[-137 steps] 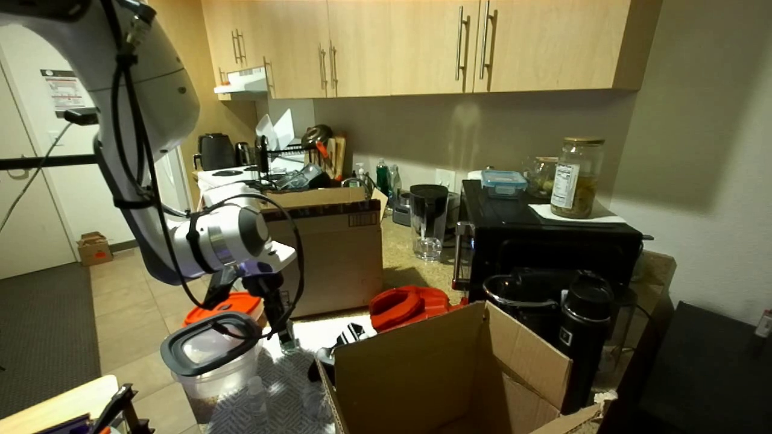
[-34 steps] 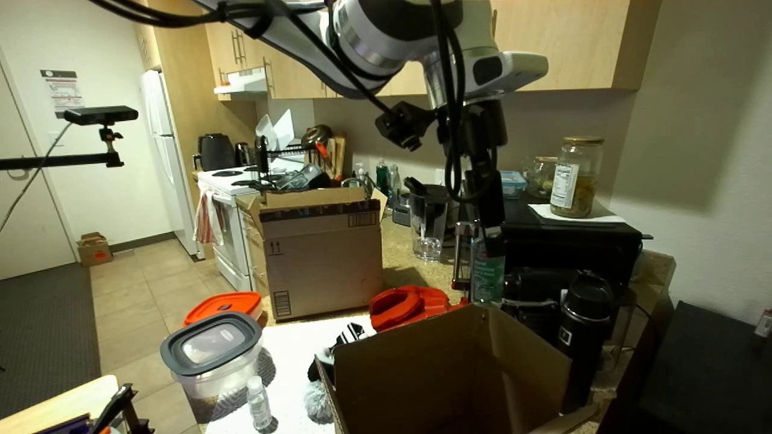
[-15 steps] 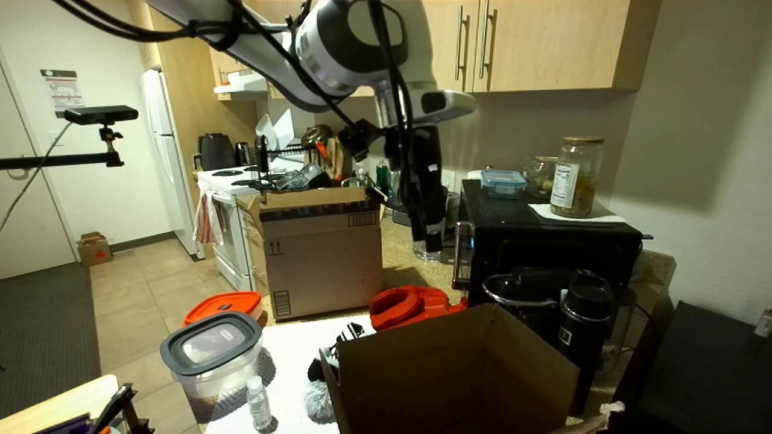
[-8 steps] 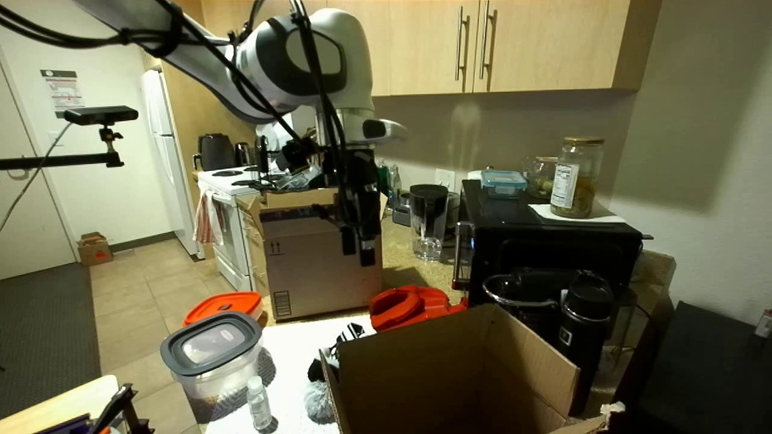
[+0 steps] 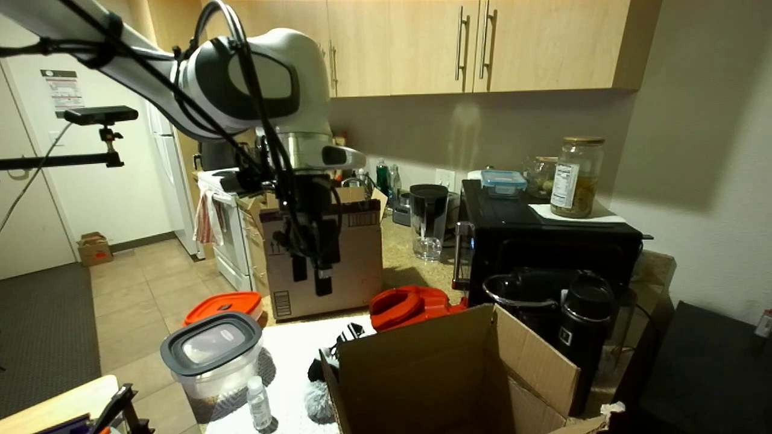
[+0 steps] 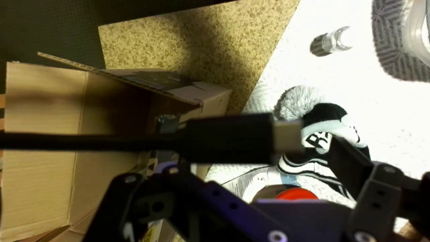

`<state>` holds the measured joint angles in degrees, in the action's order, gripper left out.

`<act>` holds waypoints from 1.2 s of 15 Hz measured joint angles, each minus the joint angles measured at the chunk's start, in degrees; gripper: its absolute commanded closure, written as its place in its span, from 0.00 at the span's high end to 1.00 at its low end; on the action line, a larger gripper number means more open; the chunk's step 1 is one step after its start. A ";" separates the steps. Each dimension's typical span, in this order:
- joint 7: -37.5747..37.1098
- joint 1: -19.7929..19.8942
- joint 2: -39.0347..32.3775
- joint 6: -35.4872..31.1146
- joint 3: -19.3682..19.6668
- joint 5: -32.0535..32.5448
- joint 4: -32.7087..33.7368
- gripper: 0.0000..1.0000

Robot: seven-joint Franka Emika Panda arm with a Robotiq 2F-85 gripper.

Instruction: Put the bottle inside the box to the right

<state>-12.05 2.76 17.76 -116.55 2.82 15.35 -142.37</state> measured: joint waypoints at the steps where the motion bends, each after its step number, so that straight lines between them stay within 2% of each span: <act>1: 1.14 0.00 0.91 -1.29 0.23 -0.50 -1.85 1.00; 11: 9.74 -0.16 6.36 -12.71 1.81 -5.23 -15.86 1.00; 18: 11.49 -2.22 6.67 -14.49 1.62 -8.71 -15.91 1.00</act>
<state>-0.56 0.54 24.44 -131.04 4.44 6.63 -158.28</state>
